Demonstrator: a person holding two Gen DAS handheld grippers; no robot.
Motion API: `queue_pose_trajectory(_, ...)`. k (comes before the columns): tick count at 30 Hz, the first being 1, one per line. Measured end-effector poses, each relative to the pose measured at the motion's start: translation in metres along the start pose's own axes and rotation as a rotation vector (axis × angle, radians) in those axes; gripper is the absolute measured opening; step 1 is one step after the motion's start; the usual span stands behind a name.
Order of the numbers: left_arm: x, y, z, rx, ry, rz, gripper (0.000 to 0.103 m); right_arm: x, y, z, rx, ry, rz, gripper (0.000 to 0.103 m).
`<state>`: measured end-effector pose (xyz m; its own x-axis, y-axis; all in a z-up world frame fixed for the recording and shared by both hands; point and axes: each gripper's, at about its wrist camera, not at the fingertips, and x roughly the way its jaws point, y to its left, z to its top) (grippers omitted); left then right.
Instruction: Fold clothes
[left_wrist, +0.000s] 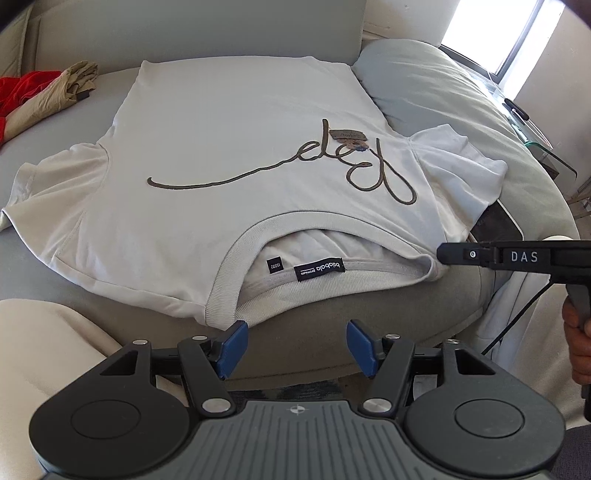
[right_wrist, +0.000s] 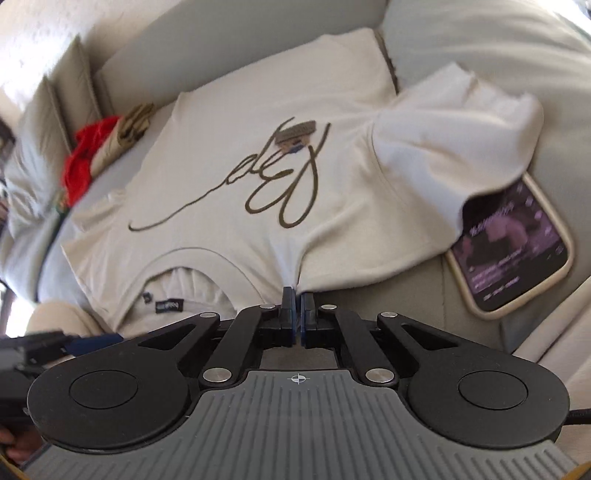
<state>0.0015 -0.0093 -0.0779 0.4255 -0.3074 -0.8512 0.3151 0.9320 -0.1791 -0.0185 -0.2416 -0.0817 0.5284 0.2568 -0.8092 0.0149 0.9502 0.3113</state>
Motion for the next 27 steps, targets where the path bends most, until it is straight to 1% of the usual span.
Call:
queue_pose_trajectory(1,0.000,0.000,0.000,0.001,0.001,0.000,0.061,-0.002,0.004,0.002,-0.014,0.036,-0.009,0.000)
queue_pose_trajectory(5,-0.001,0.002,-0.002,0.001,0.001,0.007,0.060,0.005,-0.024,0.000,0.082,0.218,-0.008,0.000)
queue_pose_trajectory(6,-0.002,0.002,-0.001,0.001,-0.005,0.008,0.060,-0.002,-0.035,-0.003,0.098,0.208,0.012,0.003)
queue_pose_trajectory(7,-0.002,0.002,0.000,0.000,-0.018,0.004,0.060,-0.010,-0.038,-0.001,0.100,0.172,0.013,0.005)
queue_pose_trajectory(8,-0.003,0.001,0.004,-0.005,-0.035,0.000,0.059,-0.017,-0.037,0.002,0.093,0.124,0.008,0.012)
queue_pose_trajectory(9,-0.003,-0.001,0.009,-0.010,-0.054,-0.001,0.058,-0.024,-0.033,0.008,0.070,0.061,-0.007,0.013)
queue_pose_trajectory(11,-0.002,-0.006,0.020,-0.010,-0.108,0.003,0.058,-0.027,-0.019,0.021,0.010,-0.021,-0.028,0.015)
queue_pose_trajectory(13,0.004,-0.011,0.030,0.006,-0.173,0.020,0.058,-0.018,-0.008,0.031,-0.040,-0.055,-0.015,0.016)
queue_pose_trajectory(14,0.011,-0.012,0.034,0.018,-0.192,0.034,0.057,-0.011,-0.002,0.035,-0.068,-0.066,-0.010,0.017)
queue_pose_trajectory(15,0.020,-0.013,0.036,0.033,-0.196,0.053,0.057,-0.004,0.004,0.038,-0.097,-0.077,-0.005,0.022)
queue_pose_trajectory(16,0.029,-0.013,0.037,0.044,-0.173,0.076,0.057,0.003,0.010,0.042,-0.126,-0.088,0.000,0.024)
queue_pose_trajectory(17,0.038,-0.012,0.035,0.048,-0.120,0.105,0.055,0.015,0.015,0.041,-0.156,-0.061,-0.013,0.028)
queue_pose_trajectory(18,0.040,-0.011,0.032,0.058,-0.095,0.120,0.055,0.024,0.015,0.037,-0.173,-0.012,-0.035,0.029)
queue_pose_trajectory(19,0.036,-0.010,0.028,0.071,-0.077,0.111,0.055,0.030,0.012,0.032,-0.182,0.043,-0.060,0.029)
queue_pose_trajectory(20,0.032,-0.009,0.027,0.079,-0.028,0.095,0.055,0.025,0.005,0.024,-0.189,0.038,-0.051,0.029)
queue_pose_trajectory(22,0.023,-0.008,0.021,0.094,0.040,0.075,0.053,0.011,-0.007,0.010,-0.155,0.078,-0.047,0.029)
queue_pose_trajectory(24,0.012,-0.007,0.013,0.085,0.044,0.053,0.053,-0.001,-0.017,0.002,-0.103,0.159,-0.059,0.030)
queue_pose_trajectory(25,0.007,-0.007,0.010,0.076,0.039,0.044,0.054,-0.009,-0.025,-0.002,-0.077,0.150,-0.053,0.030)
queue_pose_trajectory(26,0.002,-0.008,0.007,0.075,0.025,0.049,0.058,-0.017,-0.032,-0.005,-0.051,0.140,-0.046,0.034)
queue_pose_trajectory(27,-0.002,-0.011,0.006,0.081,0.000,0.065,0.060,-0.027,-0.039,-0.004,-0.022,0.090,-0.053,0.047)
